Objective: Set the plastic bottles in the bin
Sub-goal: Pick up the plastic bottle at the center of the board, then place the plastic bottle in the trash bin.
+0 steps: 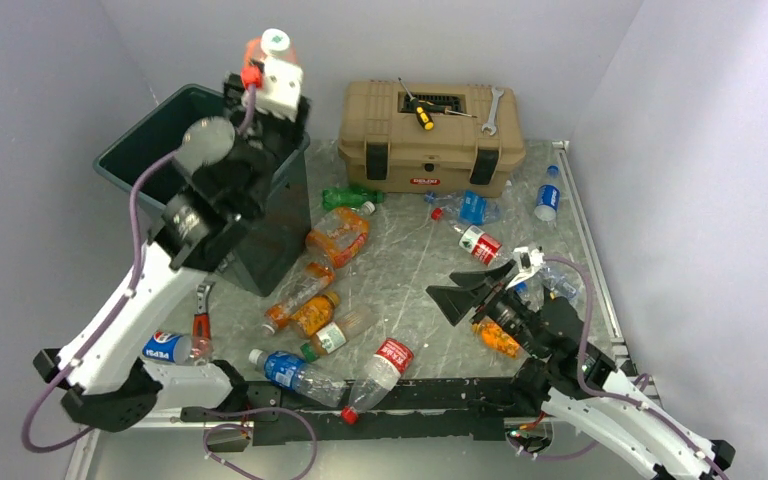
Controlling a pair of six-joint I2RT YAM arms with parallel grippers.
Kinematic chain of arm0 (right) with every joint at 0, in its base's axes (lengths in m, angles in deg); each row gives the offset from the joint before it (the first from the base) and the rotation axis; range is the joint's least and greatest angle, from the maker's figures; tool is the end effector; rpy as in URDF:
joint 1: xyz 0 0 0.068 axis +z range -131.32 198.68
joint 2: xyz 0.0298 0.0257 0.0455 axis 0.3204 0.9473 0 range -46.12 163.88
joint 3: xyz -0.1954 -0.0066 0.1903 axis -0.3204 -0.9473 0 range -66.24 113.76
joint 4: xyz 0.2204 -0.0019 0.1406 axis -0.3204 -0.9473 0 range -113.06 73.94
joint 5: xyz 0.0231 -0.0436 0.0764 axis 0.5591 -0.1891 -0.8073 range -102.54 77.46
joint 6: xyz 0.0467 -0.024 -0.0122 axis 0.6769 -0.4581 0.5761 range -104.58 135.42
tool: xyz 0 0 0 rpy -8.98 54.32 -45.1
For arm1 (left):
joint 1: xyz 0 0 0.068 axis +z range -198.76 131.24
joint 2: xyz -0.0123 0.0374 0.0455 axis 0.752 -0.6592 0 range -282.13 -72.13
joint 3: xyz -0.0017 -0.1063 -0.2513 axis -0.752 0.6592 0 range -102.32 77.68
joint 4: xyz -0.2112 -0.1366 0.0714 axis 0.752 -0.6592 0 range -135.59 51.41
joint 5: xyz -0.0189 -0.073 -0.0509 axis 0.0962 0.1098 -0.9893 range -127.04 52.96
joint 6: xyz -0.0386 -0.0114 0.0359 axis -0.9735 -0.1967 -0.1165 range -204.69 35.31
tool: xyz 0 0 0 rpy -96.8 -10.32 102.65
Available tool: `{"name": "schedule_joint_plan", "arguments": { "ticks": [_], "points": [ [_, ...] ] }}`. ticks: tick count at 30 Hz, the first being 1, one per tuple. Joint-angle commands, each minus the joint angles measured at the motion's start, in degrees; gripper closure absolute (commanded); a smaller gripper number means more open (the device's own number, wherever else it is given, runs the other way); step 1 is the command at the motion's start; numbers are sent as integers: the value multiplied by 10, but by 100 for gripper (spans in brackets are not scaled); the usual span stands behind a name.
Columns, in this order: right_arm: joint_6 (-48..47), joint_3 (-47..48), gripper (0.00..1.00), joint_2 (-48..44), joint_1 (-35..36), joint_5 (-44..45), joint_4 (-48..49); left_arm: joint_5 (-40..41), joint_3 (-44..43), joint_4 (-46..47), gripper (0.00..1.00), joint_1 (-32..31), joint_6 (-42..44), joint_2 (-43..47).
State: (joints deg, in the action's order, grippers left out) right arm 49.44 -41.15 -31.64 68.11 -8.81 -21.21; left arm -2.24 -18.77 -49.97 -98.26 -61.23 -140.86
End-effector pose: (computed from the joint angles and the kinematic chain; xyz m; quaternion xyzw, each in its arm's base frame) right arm 0.0689 0.0768 0.2940 -0.0662 0.6695 0.4759 0.5665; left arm 0.1534 -0.1483 0.5557 0.1476 0.6023 0.0026 0.7845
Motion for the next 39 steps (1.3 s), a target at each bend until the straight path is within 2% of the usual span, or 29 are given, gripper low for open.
{"name": "schedule_joint_plan", "arguments": {
  "ticks": [1,3,5,9,13,20,22,25,29,32,36,39],
  "points": [
    [94,-34,0,-15,1,99,1,-22,-45,-58,62,172,-72,-18],
    [80,-51,0,-29,1,81,10,-27,-34,-69,63,218,-99,-26],
    [72,-65,0,-41,1,64,12,-46,-36,-100,63,275,-161,-39],
    [71,-75,0,-47,1,48,-16,-126,-26,-165,64,397,-304,-62],
    [69,-83,0,-52,1,24,-33,-209,17,-193,64,468,-402,-83],
    [109,-98,0,-78,1,48,-70,-210,84,-169,62,480,-427,-97],
    [124,-104,0,-87,1,57,-72,-205,93,-169,59,480,-427,-102],
    [121,-108,0,-86,1,54,-63,-204,107,-165,50,480,-425,-100],
    [101,-95,0,-65,1,55,-66,-207,117,-153,19,480,-420,-81],
    [82,-81,0,-46,1,51,-66,-210,97,-164,1,480,-411,-70],
    [52,-52,0,-30,1,50,-69,-211,57,-180,1,476,-401,-49],
    [26,-21,0,-19,1,68,-87,-240,46,-171,1,459,-387,-18]
  ]
}}
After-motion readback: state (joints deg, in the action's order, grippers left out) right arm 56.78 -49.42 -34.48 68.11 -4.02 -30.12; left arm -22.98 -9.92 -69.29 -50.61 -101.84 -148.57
